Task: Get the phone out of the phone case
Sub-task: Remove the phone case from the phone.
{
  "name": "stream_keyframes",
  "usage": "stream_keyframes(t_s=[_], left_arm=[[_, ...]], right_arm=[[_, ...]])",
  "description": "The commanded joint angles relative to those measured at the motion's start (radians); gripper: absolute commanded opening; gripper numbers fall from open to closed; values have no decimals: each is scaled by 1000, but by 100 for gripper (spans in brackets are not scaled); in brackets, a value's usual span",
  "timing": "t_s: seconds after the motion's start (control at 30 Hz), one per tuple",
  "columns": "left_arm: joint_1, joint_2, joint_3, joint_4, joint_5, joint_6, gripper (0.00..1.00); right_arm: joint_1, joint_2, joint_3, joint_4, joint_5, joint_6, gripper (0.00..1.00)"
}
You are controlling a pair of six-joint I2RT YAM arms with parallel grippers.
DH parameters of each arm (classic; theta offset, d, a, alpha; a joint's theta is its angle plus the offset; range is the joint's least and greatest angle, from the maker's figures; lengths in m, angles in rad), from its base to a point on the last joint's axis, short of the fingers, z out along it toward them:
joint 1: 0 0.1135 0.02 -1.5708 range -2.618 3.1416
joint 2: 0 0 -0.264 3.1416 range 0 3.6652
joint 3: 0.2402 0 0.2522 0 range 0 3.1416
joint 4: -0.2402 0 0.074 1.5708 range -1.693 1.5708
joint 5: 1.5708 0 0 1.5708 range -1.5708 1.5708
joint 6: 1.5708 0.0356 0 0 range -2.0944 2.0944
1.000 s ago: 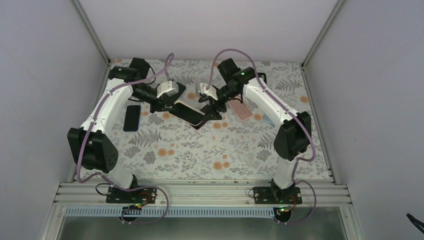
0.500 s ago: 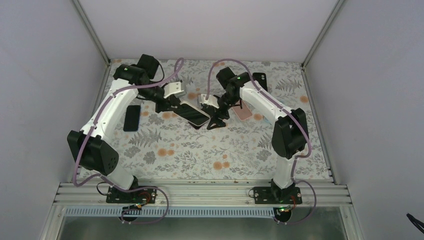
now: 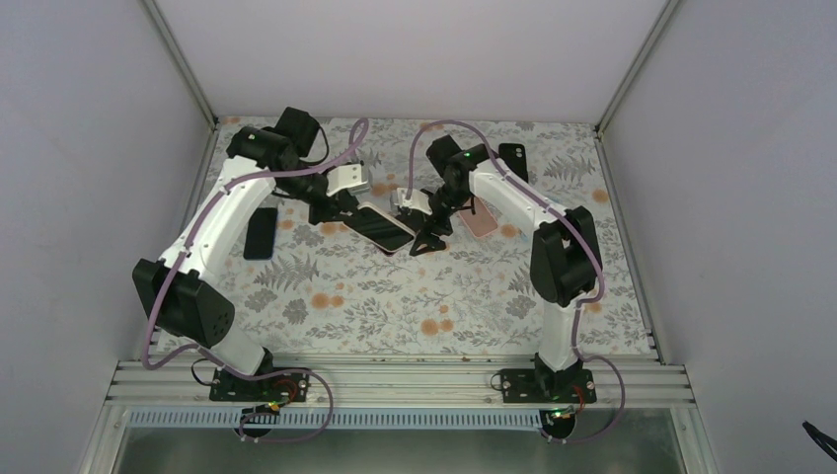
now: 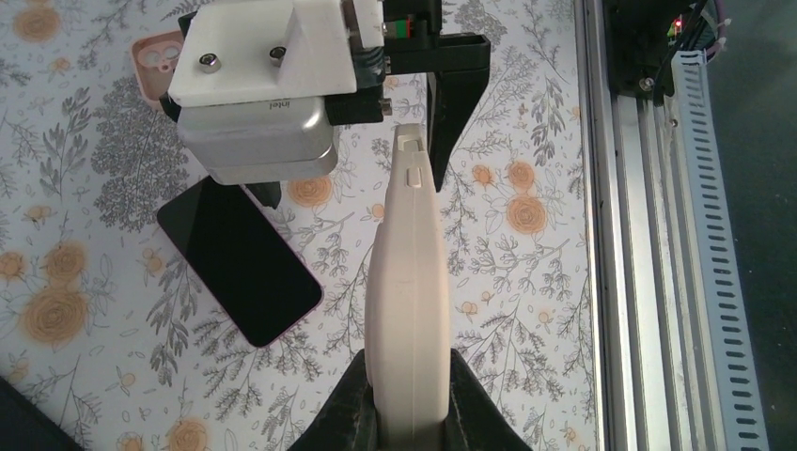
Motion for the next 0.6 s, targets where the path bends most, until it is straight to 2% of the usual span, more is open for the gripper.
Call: stream_keyframes(t_s=[0.0,0.3,0.57], left_arm=[[-9,-45,28,3,35,-6,2],[-54,-42,10,9,35,-24,2],[-67,-48,8,3,66,-27,2]], right_arm=[[-17,22,10,-19,-17,-34,98],[-23,63,91,-53,-31,-27,97],[-25,61,73,25,25,32,97]])
